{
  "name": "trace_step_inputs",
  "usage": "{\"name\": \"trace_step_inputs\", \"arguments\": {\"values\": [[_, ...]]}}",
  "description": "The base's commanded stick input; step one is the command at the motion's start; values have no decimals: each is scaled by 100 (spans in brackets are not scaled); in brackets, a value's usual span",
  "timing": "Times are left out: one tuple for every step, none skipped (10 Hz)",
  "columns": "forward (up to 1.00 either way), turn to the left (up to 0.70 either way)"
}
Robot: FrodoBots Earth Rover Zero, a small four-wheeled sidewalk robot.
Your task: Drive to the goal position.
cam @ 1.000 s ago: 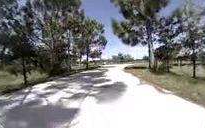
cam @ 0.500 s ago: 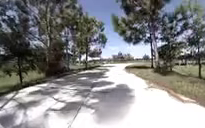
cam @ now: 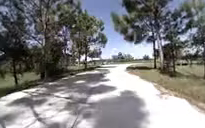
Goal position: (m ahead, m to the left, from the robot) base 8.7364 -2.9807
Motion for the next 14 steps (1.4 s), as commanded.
{"name": "trace_step_inputs", "arguments": {"values": [[85, 0], [85, 0], [85, 0], [85, 0], [85, 0], [85, 0], [85, 0], [85, 0], [85, 0], [85, 0], [85, 0], [85, 0], [85, 0], [85, 0]]}}
